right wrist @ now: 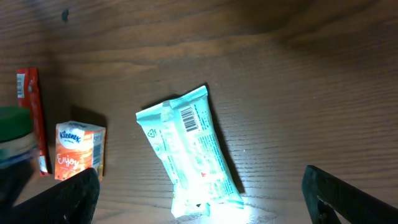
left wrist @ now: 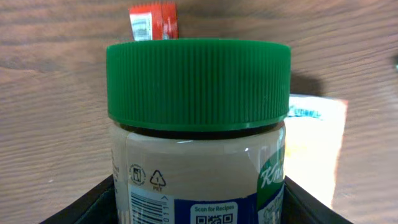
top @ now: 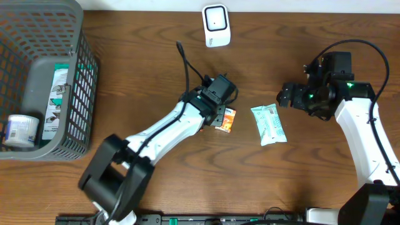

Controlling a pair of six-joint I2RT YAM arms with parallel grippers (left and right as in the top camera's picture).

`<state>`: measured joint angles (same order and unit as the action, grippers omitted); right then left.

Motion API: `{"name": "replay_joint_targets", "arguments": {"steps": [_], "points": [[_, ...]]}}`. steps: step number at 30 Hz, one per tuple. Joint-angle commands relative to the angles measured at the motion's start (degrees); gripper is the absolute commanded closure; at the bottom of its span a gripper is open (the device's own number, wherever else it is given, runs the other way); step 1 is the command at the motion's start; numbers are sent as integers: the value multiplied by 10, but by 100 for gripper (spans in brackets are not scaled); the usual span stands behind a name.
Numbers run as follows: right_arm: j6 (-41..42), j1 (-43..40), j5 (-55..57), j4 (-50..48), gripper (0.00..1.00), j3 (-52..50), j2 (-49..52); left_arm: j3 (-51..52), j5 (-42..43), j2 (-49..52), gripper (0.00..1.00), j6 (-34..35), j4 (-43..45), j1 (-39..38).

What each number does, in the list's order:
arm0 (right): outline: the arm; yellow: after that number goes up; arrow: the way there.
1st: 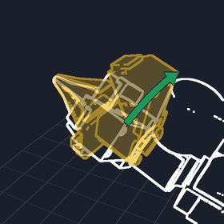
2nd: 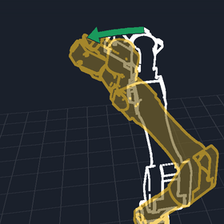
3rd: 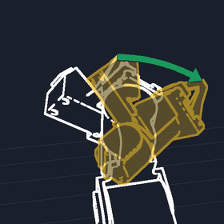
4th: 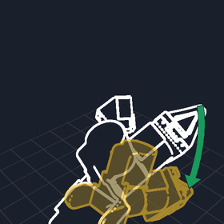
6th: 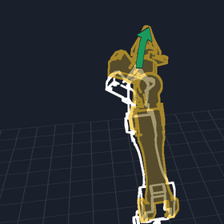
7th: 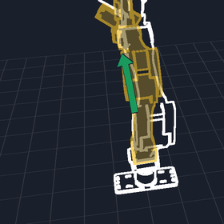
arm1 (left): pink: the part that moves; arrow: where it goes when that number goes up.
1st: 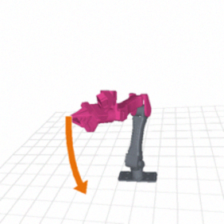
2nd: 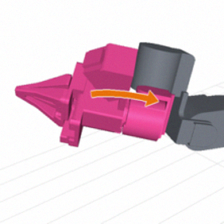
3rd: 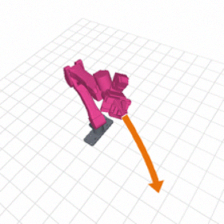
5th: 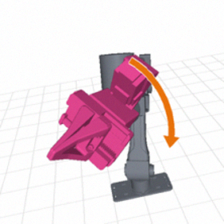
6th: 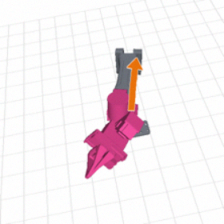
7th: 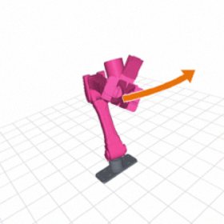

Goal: Scan the item barcode
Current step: 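Lift the green-lid jar out and carry it toward the Kleenex pack, then set the green-lid jar between red tube and Kleenex pack, release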

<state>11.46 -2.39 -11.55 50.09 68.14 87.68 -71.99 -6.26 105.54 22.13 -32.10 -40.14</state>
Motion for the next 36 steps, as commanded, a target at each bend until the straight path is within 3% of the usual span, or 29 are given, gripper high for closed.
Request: {"name": "replay_joint_targets", "arguments": {"steps": [1,8,13,20,22,36], "points": [[-9,-1,8,2,1,4,-3,-6,-17,22,60,3,5,1],[-9,-1,8,2,1,4,-3,-7,71,23,60,3,3,1],[-9,-1,8,3,1,4,-3,-7,71,23,55,5,1,1],[-9,-1,8,5,1,4,-3,-10,71,23,26,5,1,5],[-8,-1,8,5,1,4,-3,-15,71,23,22,5,1,9],[-8,-1,8,5,1,4,-3,-25,71,-67,21,5,1,22]]}}
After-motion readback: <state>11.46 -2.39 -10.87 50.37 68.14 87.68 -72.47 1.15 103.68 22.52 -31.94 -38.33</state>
